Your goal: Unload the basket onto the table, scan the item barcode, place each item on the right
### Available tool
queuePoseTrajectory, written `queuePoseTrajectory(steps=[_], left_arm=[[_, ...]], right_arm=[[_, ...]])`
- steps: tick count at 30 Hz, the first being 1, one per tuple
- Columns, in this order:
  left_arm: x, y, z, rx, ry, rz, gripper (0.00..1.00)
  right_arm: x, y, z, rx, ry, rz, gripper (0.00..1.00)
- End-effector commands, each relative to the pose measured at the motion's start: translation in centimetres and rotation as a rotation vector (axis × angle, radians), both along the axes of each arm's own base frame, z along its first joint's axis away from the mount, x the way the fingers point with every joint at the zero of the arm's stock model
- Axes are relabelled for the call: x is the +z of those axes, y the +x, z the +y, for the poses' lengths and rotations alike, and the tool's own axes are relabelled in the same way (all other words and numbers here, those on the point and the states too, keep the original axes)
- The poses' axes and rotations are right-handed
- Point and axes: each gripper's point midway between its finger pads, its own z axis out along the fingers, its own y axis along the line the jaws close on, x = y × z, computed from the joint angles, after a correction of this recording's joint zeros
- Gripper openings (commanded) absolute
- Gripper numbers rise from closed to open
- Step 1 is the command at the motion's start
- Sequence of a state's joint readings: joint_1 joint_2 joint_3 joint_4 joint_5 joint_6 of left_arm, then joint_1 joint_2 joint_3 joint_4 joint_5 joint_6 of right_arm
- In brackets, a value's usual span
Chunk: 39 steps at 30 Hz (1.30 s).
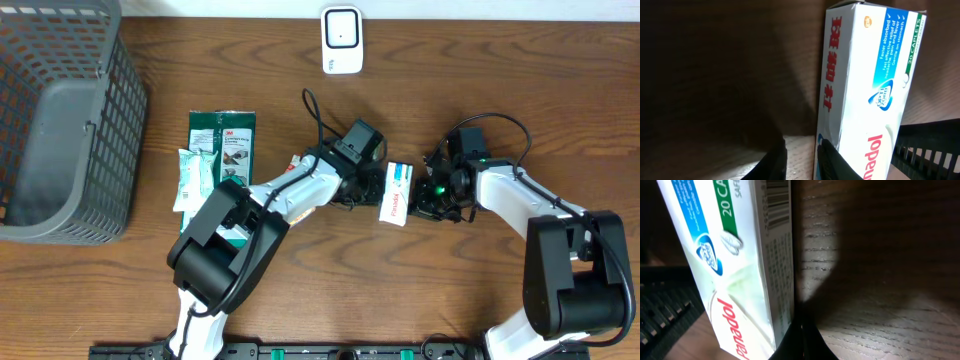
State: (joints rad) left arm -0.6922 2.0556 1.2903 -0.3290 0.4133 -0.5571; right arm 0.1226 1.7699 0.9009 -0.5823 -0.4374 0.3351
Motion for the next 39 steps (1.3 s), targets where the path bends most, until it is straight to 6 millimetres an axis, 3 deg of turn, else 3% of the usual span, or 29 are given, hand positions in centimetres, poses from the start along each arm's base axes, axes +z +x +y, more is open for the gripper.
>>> queuePoseTrajectory(steps=[1, 13, 27, 34, 39], left_arm=[[-3.5, -3.3, 0.0, -0.023, 0.054, 0.111, 0.25], [-3.4, -3.4, -0.5, -0.03, 0.046, 0.103, 0.25], [-3.5, -3.3, -0.4, -0.029, 0.054, 0.092, 0.25], [-4.3, -0.2, 1.8, 0.051, 0.197, -0.063, 0.25], [-3.7, 2.2, 1.5, 0.083, 0.197, -0.177, 0.29]], right_arm=[[-0.4, -0.5, 0.1, -0.035, -0.023, 0.025, 0.01], [-0.4, -0.6, 0.9, -0.099, -0.026, 0.057, 0.01], [-1.0, -0.6, 0.5, -0.213, -0.109, 0.089, 0.01], [-1.4, -1.3, -0.8, -0.205, -0.186, 0.101, 0.01], [-1.5, -1.3, -1.2, -0.196, -0.213, 0.094, 0.01]])
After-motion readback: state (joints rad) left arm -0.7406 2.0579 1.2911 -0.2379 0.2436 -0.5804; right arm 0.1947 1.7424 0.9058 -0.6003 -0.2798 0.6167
